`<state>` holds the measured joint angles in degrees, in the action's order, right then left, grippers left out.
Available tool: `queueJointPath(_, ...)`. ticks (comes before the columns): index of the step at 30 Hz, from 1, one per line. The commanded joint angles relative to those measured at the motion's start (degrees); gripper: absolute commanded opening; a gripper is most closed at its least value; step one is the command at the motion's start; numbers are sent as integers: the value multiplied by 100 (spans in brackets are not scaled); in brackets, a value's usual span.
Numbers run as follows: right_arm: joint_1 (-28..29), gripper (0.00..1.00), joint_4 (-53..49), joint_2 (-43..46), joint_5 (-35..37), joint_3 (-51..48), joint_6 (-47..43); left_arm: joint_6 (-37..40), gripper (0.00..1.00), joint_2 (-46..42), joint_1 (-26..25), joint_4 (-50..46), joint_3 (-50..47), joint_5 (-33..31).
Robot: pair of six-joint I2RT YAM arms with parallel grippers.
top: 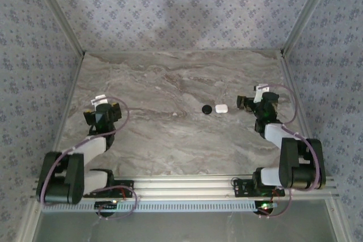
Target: Insert the wireless bluetooth earbuds into the charging case
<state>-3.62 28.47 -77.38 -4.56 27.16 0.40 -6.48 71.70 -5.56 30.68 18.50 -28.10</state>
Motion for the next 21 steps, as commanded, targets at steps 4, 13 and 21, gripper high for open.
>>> queueJointPath(4, -88, 100, 1305, -671, -243, -301, -150, 729, 100, 1392, 104, 2214, 178, 1316)
queueJointPath(13, 15, 100, 1880, -1015, 75, -500, -164, 191, 100, 1580, 547, 1831, 361, 1452)
queueJointPath(21, 28, 100, 1806, -1007, 137, -474, -170, 266, 100, 1615, 502, 1832, 391, 1465)
